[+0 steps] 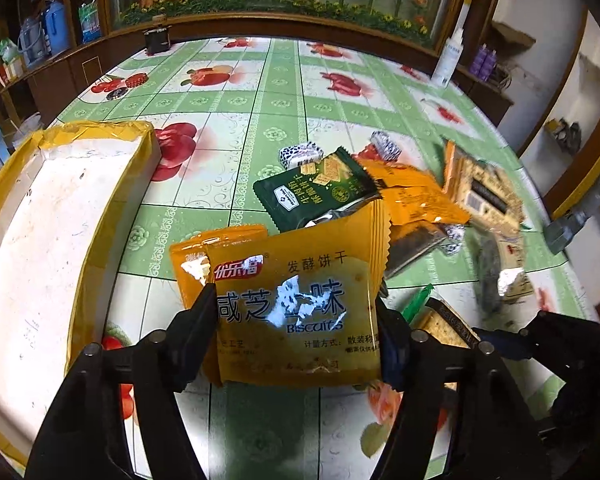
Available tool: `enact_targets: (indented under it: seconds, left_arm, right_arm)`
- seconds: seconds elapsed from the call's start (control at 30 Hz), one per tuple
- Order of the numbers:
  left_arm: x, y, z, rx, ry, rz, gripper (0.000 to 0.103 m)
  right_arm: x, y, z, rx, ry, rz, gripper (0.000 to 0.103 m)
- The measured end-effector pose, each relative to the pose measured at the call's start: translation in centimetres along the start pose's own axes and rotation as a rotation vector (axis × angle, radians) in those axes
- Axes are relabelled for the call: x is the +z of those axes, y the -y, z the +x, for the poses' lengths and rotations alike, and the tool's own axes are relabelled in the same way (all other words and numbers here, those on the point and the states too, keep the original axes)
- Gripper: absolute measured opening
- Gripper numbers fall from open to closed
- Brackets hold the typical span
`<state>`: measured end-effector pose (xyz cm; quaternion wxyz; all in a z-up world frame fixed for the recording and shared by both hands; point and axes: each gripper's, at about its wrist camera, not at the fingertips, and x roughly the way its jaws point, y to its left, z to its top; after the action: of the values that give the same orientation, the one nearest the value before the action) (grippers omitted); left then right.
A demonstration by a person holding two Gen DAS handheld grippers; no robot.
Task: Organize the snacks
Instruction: 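Carry both packs into the yellow tray and open both grippers to release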
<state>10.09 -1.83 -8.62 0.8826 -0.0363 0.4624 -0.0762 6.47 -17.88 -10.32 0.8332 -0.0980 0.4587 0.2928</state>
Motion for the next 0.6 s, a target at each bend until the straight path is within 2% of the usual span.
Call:
enact_targets:
  seconds: [0.07,0.27,0.43,0.6]
  left_arm:
    - [-0.4,-0.1,-1.2,-0.01,0.024,0.008,0.068]
    - [-1.9,-0.1,-5.2,0.021,0.107,0.042,0.068]
    - [-2.4,-0.7,-8.1,0.085,0.168,0.058,0.068]
    - [-2.7,-1.9,-10.4,0.192,0.233,0.077,0.068]
  right_arm:
    - [-0.5,-0.1,-1.0,0.001,0.029,0.016,0.047]
    - [-1.0,0.2,-5.1,0.01,0.126,0.089,0.047]
    - [-0.1,0.5,-7.2,0.015,0.197,0.157,0.047]
    - [1.2,-0.1,-7.9,0.05,0.236,0.177,0.047]
